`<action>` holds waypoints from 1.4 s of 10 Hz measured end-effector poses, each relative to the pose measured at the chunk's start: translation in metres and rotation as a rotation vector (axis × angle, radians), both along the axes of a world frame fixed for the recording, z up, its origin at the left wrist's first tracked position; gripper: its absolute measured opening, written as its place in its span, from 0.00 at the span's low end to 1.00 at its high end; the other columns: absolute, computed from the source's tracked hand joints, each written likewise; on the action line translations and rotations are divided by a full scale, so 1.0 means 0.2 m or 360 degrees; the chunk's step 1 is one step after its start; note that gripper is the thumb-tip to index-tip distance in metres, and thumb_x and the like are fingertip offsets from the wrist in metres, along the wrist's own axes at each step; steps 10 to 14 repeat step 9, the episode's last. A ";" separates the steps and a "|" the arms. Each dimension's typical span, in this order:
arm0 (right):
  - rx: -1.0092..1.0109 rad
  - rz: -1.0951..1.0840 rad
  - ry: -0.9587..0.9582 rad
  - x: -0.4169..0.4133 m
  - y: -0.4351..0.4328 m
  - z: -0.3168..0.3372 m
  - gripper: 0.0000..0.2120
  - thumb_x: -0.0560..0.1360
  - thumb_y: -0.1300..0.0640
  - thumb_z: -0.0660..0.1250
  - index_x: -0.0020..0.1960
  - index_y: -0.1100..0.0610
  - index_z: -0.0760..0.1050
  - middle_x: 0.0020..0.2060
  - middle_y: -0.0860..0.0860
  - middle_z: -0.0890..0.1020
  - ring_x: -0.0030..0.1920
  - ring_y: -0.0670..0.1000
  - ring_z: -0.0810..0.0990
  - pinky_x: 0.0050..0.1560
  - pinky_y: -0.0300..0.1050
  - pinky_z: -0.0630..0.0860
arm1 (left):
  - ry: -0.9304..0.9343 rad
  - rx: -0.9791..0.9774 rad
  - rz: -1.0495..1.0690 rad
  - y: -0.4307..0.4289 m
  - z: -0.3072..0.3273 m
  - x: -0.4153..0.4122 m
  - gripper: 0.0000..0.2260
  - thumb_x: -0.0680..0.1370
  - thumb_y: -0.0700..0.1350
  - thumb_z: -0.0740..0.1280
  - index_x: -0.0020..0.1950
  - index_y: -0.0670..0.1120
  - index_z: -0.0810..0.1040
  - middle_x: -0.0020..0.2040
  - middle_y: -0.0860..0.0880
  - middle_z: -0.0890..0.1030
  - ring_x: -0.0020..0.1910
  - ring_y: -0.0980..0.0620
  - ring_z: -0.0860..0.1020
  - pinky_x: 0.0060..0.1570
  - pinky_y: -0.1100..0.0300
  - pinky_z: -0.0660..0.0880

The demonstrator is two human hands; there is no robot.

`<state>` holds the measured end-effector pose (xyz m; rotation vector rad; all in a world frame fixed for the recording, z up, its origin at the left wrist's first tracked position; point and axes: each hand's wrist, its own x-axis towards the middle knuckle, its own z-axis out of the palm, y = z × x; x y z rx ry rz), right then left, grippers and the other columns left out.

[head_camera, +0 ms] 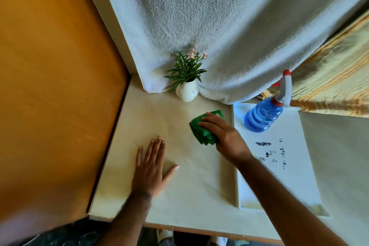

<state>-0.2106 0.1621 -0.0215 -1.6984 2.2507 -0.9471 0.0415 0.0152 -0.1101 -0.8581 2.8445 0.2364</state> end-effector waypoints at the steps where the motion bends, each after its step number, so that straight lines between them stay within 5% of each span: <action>1: -0.0011 -0.0190 0.0126 0.01 0.23 -0.01 0.32 0.66 0.83 0.67 0.68 0.66 0.77 0.67 0.61 0.78 0.72 0.61 0.72 0.74 0.62 0.66 | -0.0003 0.0018 -0.0016 0.00 0.02 0.00 0.43 0.81 0.73 0.46 0.85 0.43 0.55 0.86 0.44 0.56 0.84 0.44 0.58 0.80 0.34 0.61; 4: 0.0280 -0.0695 0.0336 0.00 0.83 -0.19 0.34 0.65 0.83 0.69 0.70 0.67 0.74 0.71 0.63 0.74 0.72 0.65 0.72 0.69 0.66 0.71 | 0.0068 -0.0019 -0.0033 0.02 0.01 0.01 0.42 0.80 0.71 0.52 0.84 0.42 0.59 0.85 0.42 0.61 0.83 0.42 0.61 0.79 0.33 0.61; 5: 0.0539 -0.0638 0.0274 0.00 0.90 -0.24 0.37 0.70 0.77 0.70 0.76 0.65 0.64 0.76 0.61 0.65 0.75 0.65 0.66 0.72 0.65 0.68 | 0.0081 -0.0042 -0.0037 0.02 -0.01 0.01 0.42 0.80 0.71 0.52 0.84 0.42 0.58 0.85 0.42 0.60 0.84 0.42 0.60 0.80 0.33 0.60; 6: 0.0738 -0.0559 0.0287 0.01 0.94 -0.28 0.37 0.80 0.53 0.67 0.81 0.60 0.51 0.81 0.57 0.52 0.81 0.58 0.52 0.79 0.56 0.54 | 0.0072 -0.0026 -0.0034 0.02 -0.01 0.01 0.42 0.80 0.70 0.52 0.85 0.43 0.57 0.85 0.43 0.60 0.84 0.43 0.61 0.80 0.33 0.59; 7: 0.0937 -0.0524 0.0276 0.03 0.93 -0.27 0.42 0.80 0.33 0.49 0.82 0.59 0.42 0.81 0.54 0.41 0.81 0.51 0.39 0.80 0.51 0.44 | 0.0047 0.0004 -0.0013 0.02 0.00 -0.01 0.42 0.80 0.71 0.51 0.84 0.43 0.58 0.85 0.42 0.61 0.83 0.42 0.62 0.79 0.33 0.60; 8: 0.1031 -0.0498 0.0273 0.05 0.91 -0.20 0.47 0.78 0.26 0.44 0.82 0.60 0.39 0.81 0.56 0.40 0.81 0.53 0.38 0.81 0.53 0.45 | -0.0110 0.0117 -0.0019 0.03 0.07 -0.01 0.47 0.78 0.74 0.39 0.84 0.41 0.57 0.85 0.41 0.60 0.83 0.40 0.61 0.80 0.32 0.58; 9: 0.1000 -0.0489 0.0293 0.05 0.85 -0.07 0.51 0.76 0.24 0.41 0.82 0.63 0.46 0.81 0.58 0.46 0.81 0.56 0.44 0.80 0.56 0.52 | -0.0176 0.0133 -0.0028 0.02 0.14 -0.07 0.58 0.65 0.79 0.22 0.86 0.45 0.46 0.87 0.45 0.47 0.86 0.45 0.48 0.83 0.37 0.46; 14: 0.1000 -0.0489 0.0293 0.05 0.85 -0.07 0.51 0.76 0.24 0.41 0.82 0.63 0.46 0.81 0.58 0.46 0.81 0.56 0.44 0.80 0.56 0.52 | -0.0176 0.0133 -0.0028 0.02 0.14 -0.07 0.58 0.65 0.79 0.22 0.86 0.45 0.46 0.87 0.45 0.47 0.86 0.45 0.48 0.83 0.37 0.46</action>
